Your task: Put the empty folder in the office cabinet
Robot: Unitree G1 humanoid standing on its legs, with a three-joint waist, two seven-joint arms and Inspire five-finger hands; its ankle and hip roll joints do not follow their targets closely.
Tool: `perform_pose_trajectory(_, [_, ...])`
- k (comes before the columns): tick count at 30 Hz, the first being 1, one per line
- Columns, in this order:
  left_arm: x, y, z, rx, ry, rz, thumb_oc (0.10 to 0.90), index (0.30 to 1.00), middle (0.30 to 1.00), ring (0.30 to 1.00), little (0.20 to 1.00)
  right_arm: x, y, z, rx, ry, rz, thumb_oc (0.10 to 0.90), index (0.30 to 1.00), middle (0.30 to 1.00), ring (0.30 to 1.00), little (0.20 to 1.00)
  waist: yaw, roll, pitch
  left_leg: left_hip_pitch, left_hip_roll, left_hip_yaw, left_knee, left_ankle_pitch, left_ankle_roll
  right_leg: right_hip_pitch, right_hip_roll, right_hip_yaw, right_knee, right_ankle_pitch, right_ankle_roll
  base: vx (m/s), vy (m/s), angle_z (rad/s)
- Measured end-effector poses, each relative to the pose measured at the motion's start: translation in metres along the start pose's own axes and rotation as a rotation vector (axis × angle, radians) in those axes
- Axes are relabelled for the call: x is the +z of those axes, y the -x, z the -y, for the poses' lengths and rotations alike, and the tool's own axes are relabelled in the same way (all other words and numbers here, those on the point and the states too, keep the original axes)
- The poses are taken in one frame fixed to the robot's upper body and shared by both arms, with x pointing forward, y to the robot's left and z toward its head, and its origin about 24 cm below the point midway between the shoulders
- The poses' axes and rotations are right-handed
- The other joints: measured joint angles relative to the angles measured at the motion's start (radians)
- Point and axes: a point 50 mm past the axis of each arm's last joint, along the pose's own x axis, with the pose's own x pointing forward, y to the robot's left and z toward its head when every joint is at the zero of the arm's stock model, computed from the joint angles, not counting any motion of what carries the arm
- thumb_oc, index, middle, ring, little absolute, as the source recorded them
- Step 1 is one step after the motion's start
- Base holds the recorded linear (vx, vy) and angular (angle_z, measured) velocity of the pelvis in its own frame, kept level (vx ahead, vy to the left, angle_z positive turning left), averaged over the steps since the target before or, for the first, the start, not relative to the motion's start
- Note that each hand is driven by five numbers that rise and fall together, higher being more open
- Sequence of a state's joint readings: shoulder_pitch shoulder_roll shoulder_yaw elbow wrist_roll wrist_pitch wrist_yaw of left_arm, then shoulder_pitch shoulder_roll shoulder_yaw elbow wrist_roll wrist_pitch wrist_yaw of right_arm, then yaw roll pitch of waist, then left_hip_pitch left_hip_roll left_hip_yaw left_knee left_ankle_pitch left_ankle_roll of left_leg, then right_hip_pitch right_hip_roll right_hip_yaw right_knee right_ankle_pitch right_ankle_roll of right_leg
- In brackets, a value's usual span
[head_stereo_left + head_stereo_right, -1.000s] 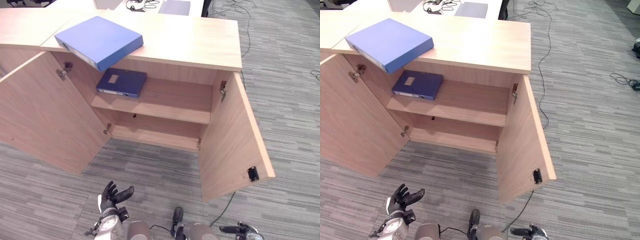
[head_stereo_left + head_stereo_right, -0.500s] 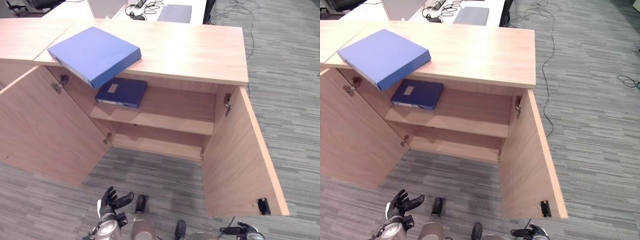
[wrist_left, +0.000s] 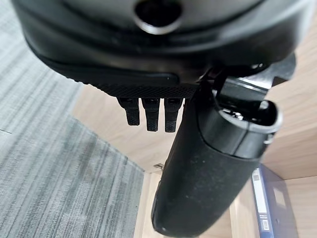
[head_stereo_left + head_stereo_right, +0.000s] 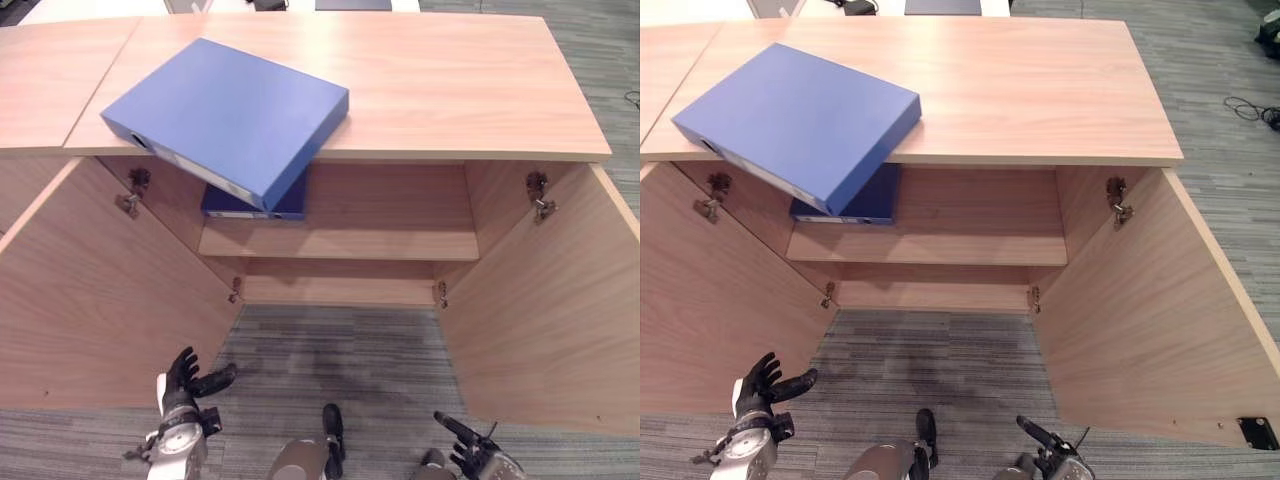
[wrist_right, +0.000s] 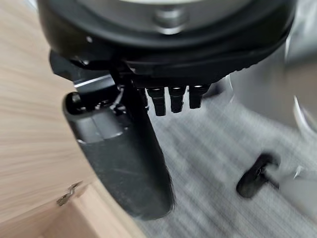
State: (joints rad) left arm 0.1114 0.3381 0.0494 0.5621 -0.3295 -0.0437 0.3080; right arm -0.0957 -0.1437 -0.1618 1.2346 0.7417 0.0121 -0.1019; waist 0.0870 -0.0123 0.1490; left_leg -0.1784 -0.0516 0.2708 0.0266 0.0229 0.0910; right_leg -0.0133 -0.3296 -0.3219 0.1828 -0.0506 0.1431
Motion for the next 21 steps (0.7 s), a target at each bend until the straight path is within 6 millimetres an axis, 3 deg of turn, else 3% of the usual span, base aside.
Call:
perform_pose_trajectory(2, [-0.001,0.001,0.007,-0.018,0.004,-0.005,0.8,0.9,0.9,0.9,0.9,-0.006,0.0,0.009,-0.04,-0.027,-0.023,0.8,0.9,0.9,0.9,0.9,-0.013,0.003,0.001,0.01,-0.017,-0.026,-0.034,0.018,0.022,-0.031,0.052,0.094,0.04,-0.069,0.001,0.03,0.066,0.23])
perform_pose_trajectory(4, [-0.002,0.003,0.016,-0.055,-0.005,-0.007,0.8,0.9,0.9,0.9,0.9,-0.017,0.001,0.022,-0.103,-0.005,-0.071,0.8,0.9,0.9,0.9,0.9,-0.037,0.009,0.007,0.012,-0.007,-0.068,-0.051,0.044,0.02,-0.111,0.199,0.239,0.077,-0.143,-0.021,0.09,-0.014,0.43])
perform_pose_trajectory(5, [-0.003,0.003,0.018,-0.068,-0.012,-0.015,0.8,0.9,0.9,0.9,0.9,-0.022,0.002,0.027,-0.114,0.01,-0.093,0.8,0.9,0.9,0.9,0.9,-0.05,0.017,0.014,0.015,-0.001,-0.09,-0.052,0.05,0.01,-0.129,0.248,0.293,0.079,-0.152,-0.029,0.08,-0.049,0.53])
perform_pose_trajectory(6, [-0.006,0.005,0.019,-0.083,-0.022,-0.024,0.8,0.9,0.9,0.9,0.9,-0.025,0.003,0.03,-0.125,0.018,-0.111,0.8,0.9,0.9,0.9,0.9,-0.066,0.017,0.017,0.023,-0.003,-0.105,-0.058,0.055,0.001,-0.144,0.279,0.3,0.078,-0.15,-0.038,0.1,-0.079,0.9])
perform_pose_trajectory(7, [-0.009,0.007,0.026,-0.124,-0.034,-0.032,0.8,0.9,0.9,0.9,0.9,-0.041,0.007,0.049,-0.172,0.078,-0.166,0.8,0.9,0.9,0.9,0.9,-0.077,0.012,0.021,0.039,-0.022,-0.132,-0.064,0.053,0.004,-0.168,0.302,0.317,0.106,-0.113,-0.082,0.12,-0.122,0.95])
perform_pose_trajectory(9, [-0.011,0.013,0.032,-0.151,-0.025,-0.026,0.8,0.9,0.9,0.9,0.9,-0.047,0.01,0.059,-0.191,0.133,-0.198,0.8,0.9,0.9,0.9,0.9,-0.071,0.011,0.026,0.048,-0.026,-0.149,-0.067,0.057,-0.003,-0.17,0.305,0.297,0.114,-0.105,-0.117,0.08,-0.191,0.48])
perform_pose_trajectory(11, [-0.013,0.015,0.036,-0.174,-0.022,-0.038,0.8,0.9,0.9,0.9,0.9,-0.044,0.009,0.059,-0.148,0.314,-0.205,0.8,0.9,0.9,0.9,0.9,-0.068,0.024,0.046,0.033,-0.017,-0.184,-0.039,0.077,-0.033,-0.16,0.322,0.275,0.099,-0.095,-0.137,-0.05,-0.205,0.3])
perform_pose_trajectory(12, [-0.009,0.014,0.037,-0.183,-0.025,-0.024,0.8,0.9,0.9,0.9,0.9,-0.042,0.008,0.057,-0.126,0.397,-0.202,0.8,0.9,0.9,0.9,0.9,-0.068,0.022,0.059,0.016,-0.015,-0.197,-0.008,0.075,-0.07,-0.16,0.329,0.278,0.101,-0.106,-0.156,-0.11,-0.143,0.73])
perform_pose_trajectory(13, [-0.001,0.011,0.04,-0.194,-0.029,0.004,0.8,0.9,0.9,0.9,0.9,-0.036,0.007,0.053,-0.101,0.51,-0.185,0.8,0.9,0.9,0.9,0.9,-0.066,0.007,0.082,-0.008,-0.018,-0.226,0.044,0.073,-0.136,-0.157,0.318,0.267,0.099,-0.093,-0.178,-0.09,-0.117,0.59])
perform_pose_trajectory(14, [0.005,0.01,0.042,-0.199,-0.032,0.024,0.8,0.9,0.9,0.9,0.9,-0.029,0.005,0.049,-0.085,0.587,-0.165,0.8,0.9,0.9,0.9,0.9,-0.055,-0.005,0.095,-0.022,-0.022,-0.234,0.069,0.084,-0.147,-0.159,0.31,0.257,0.107,-0.088,-0.192,-0.05,-0.081,0.38])
perform_pose_trajectory(15, [0.012,0.008,0.042,-0.203,-0.059,0.058,0.8,0.9,0.9,0.9,0.9,-0.009,0.001,0.033,-0.052,0.78,-0.104,0.8,0.9,0.9,0.9,0.9,-0.027,-0.029,0.12,-0.051,-0.031,-0.295,0.124,0.094,-0.151,-0.174,0.299,0.256,0.127,-0.089,-0.216,0.0,-0.047,0.05])
perform_pose_trajectory(16, [0.014,0.007,0.041,-0.203,-0.086,0.071,0.8,0.9,0.9,0.9,0.9,0.004,-0.001,0.02,-0.029,0.906,-0.058,0.8,0.9,0.9,0.9,0.9,-0.027,-0.052,0.135,-0.072,-0.037,-0.34,0.187,0.073,-0.139,-0.166,0.29,0.253,0.123,-0.079,-0.223,0.05,-0.012,0.1])
perform_pose_trajectory(17, [0.015,0.006,0.04,-0.214,-0.106,0.079,0.8,0.9,0.9,0.9,0.9,0.017,-0.002,0.011,-0.015,0.966,-0.004,0.8,0.9,0.9,0.9,0.9,-0.028,-0.072,0.143,-0.078,-0.019,-0.359,0.24,0.002,-0.128,-0.158,0.284,0.247,0.092,-0.058,-0.224,0.09,0.024,0.26])
perform_pose_trajectory(18, [0.015,0.007,0.042,-0.226,-0.116,0.082,0.8,0.9,0.9,0.9,0.9,0.027,-0.002,-0.003,0.011,0.991,0.052,0.8,0.9,0.9,0.9,0.9,-0.027,-0.075,0.143,-0.069,0.009,-0.363,0.238,-0.025,-0.124,-0.148,0.282,0.239,0.067,-0.045,-0.226,0.11,0.046,0.31])
perform_pose_trajectory(19, [0.015,0.008,0.043,-0.234,-0.131,0.087,0.8,0.9,0.9,0.9,0.9,0.041,-0.002,-0.014,0.017,1.018,0.102,0.8,0.9,0.9,0.9,0.9,-0.026,-0.078,0.144,-0.037,0.058,-0.366,0.206,-0.04,-0.125,-0.141,0.283,0.238,0.045,-0.036,-0.231,0.11,0.065,0.22])
perform_pose_trajectory(20, [0.014,0.008,0.044,-0.235,-0.139,0.088,0.8,0.9,0.9,0.9,0.9,0.046,-0.002,-0.017,0.018,1.02,0.118,0.8,0.9,0.9,0.9,0.9,-0.025,-0.078,0.144,-0.015,0.078,-0.362,0.182,-0.041,-0.127,-0.138,0.284,0.238,0.038,-0.033,-0.234,0.08,0.067,0.27])
perform_pose_trajectory(21, [0.014,0.008,0.046,-0.242,-0.149,0.092,0.8,0.9,0.9,0.9,0.9,0.06,0.0,-0.032,0.043,1.015,0.179,0.8,0.9,0.9,0.9,0.9,-0.023,-0.073,0.142,0.035,0.152,-0.36,0.103,-0.031,-0.142,-0.13,0.279,0.226,0.023,-0.027,-0.231,0.08,0.091,0.32])
